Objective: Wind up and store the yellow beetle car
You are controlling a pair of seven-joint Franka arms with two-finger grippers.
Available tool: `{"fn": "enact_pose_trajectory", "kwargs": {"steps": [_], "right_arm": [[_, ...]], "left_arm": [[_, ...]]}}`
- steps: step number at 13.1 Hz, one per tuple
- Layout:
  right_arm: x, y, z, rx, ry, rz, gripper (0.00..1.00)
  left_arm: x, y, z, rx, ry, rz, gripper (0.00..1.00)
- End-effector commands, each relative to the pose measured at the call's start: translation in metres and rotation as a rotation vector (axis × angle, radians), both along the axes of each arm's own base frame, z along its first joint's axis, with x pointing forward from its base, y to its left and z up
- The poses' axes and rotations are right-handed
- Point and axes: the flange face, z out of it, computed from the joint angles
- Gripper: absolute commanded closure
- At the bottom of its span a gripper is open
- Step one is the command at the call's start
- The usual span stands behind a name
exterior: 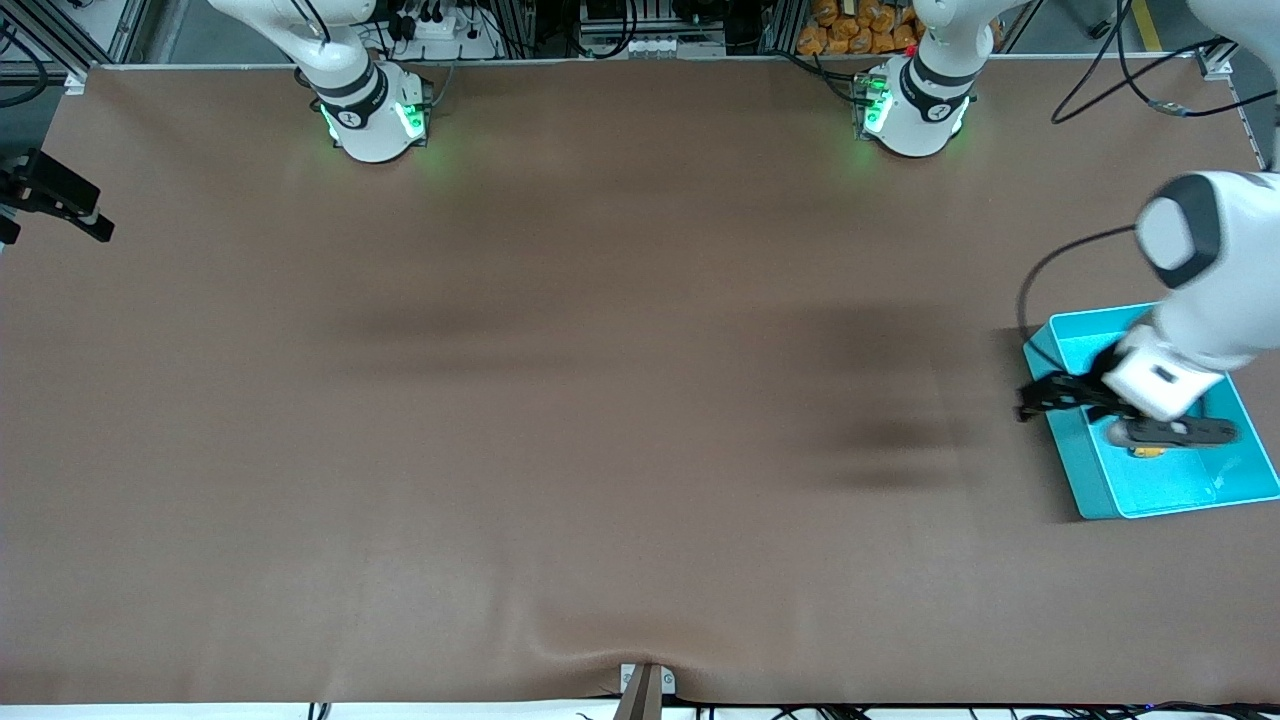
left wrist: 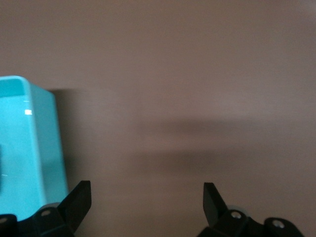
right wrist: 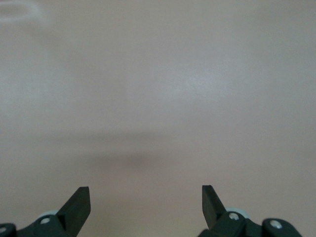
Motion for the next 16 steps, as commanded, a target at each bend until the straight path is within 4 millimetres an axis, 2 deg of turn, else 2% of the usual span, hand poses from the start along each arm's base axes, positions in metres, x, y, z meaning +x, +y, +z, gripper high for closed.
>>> {"fn": "enact_pose_trajectory", "kwargs": {"steps": [1,2,4,9,11,12,16], "right_arm": [[-0.001,0.006,0.005,-0.010,-0.001,-0.011,0.00],[-0.001,0.005,0.005,-0.012,-0.001,-0.011,0.00],[-0.001,0.004,0.005,-0.012,-0.001,-0.012,0.00],[0.001,0.000,0.001,-0.013,0.007,-0.020,0.00],[0.000,0.003,0.002,-0.013,0.004,-0.013,0.00],[0.000,0.002,0.002,-0.015,0.004,-0.014,0.00],[-0.003,0.000,0.000,-0.017,0.028,-0.019,0.00]], "left_arm": [[-0.022,-0.043,0.017,0.075,0.028,0.002,0.00],[-0.023,-0.051,0.020,0.099,0.034,-0.013,0.00],[-0.020,-0.053,0.041,0.112,0.044,-0.030,0.00],[-0.014,-0.037,0.131,0.131,0.076,-0.027,0.00],[-0.015,-0.035,0.154,0.124,0.076,-0.019,0.00],[-0.017,-0.034,0.161,0.123,0.078,-0.015,0.00],[-0.021,-0.032,0.165,0.125,0.086,0.000,0.00]]}}
